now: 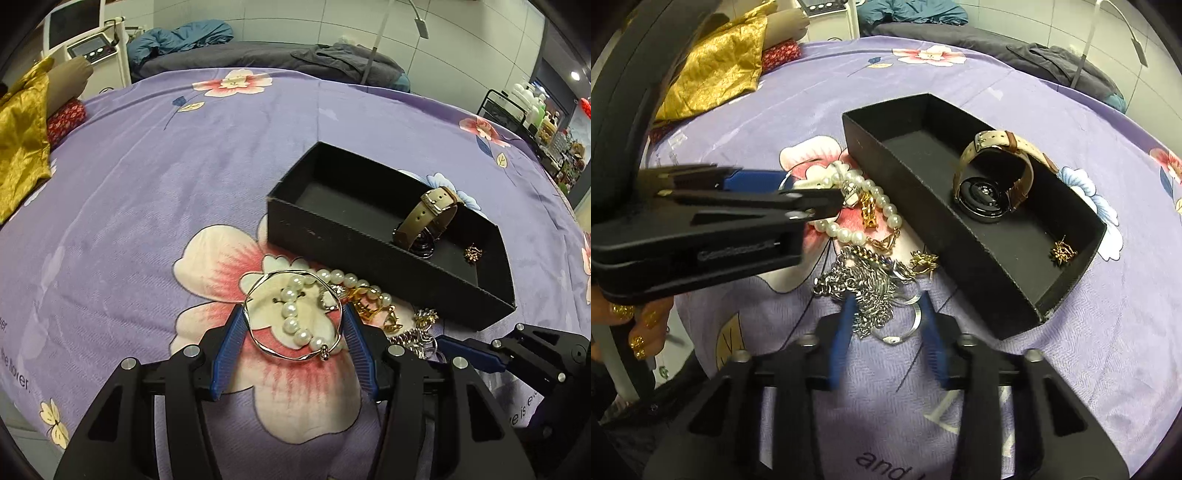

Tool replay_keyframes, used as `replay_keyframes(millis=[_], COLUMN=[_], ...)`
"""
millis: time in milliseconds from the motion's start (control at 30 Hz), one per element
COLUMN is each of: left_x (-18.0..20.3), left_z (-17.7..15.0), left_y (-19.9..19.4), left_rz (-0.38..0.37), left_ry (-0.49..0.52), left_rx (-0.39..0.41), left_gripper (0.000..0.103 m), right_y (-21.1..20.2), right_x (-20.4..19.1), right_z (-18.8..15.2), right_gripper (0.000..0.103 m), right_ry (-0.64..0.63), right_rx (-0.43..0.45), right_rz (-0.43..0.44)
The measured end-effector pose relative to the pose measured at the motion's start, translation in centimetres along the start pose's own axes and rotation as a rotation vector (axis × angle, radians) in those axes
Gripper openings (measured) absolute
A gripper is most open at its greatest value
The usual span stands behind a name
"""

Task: Organize jewelry
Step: 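Carry the bangle into the box with the left tool while the right tool carries the chain in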

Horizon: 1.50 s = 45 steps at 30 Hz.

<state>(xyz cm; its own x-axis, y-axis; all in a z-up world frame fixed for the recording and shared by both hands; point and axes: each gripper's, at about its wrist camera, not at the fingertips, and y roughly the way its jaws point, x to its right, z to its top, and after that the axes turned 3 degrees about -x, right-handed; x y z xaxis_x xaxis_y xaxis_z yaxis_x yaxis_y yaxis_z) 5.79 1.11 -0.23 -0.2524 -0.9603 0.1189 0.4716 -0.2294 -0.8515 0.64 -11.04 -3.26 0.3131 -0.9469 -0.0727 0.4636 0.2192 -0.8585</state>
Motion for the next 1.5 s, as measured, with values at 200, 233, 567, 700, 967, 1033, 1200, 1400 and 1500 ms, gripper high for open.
replay_keyframes(millis=[200, 233, 567, 700, 967, 1033, 1200, 1400, 1500], left_x=[-0.6, -0.6, 0.5, 1.1, 1.6, 1.7, 2.2, 2.6, 2.8], left_z=[-0.5, -0.6, -0.5, -0.2, 1.0, 1.4, 2.5, 4.0, 4.5], left_y=[-0.8, -0.9, -2.7, -3.9, -5.8, -6.3, -7.9, -9.4, -9.7], left_rz=[0.000, -0.002, -0.027, -0.036, -0.035, -0.035, -0.036, -0.035, -0.035], left_ry=[-0.014, -0.016, 0.000, 0.013, 0.025, 0.028, 0.050, 0.067, 0.068], left_rx=[0.003, 0.004, 0.038, 0.062, 0.103, 0.112, 0.152, 0.194, 0.207], left_gripper=[0.052, 0.052, 0.052, 0.052, 0.052, 0.052, 0.052, 0.052, 0.052], right_y=[-0.4, -0.5, -3.3, -4.9, -8.5, -9.6, -12.3, -15.1, -15.9], right_x=[1.4, 1.8, 1.8, 1.3, 1.4, 1.5, 2.0, 2.1, 2.3], right_z=[-0.3, -0.4, -0.7, -0.2, 0.8, 1.0, 2.3, 4.0, 4.6], right_gripper=[0.013, 0.013, 0.011, 0.010, 0.010, 0.010, 0.010, 0.008, 0.008], right_ry=[0.079, 0.100, 0.115, 0.100, 0.092, 0.087, 0.093, 0.078, 0.078], right_rx=[-0.018, -0.023, -0.010, 0.017, 0.087, 0.108, 0.167, 0.243, 0.274], right_rz=[0.065, 0.082, 0.134, 0.145, 0.174, 0.175, 0.191, 0.174, 0.154])
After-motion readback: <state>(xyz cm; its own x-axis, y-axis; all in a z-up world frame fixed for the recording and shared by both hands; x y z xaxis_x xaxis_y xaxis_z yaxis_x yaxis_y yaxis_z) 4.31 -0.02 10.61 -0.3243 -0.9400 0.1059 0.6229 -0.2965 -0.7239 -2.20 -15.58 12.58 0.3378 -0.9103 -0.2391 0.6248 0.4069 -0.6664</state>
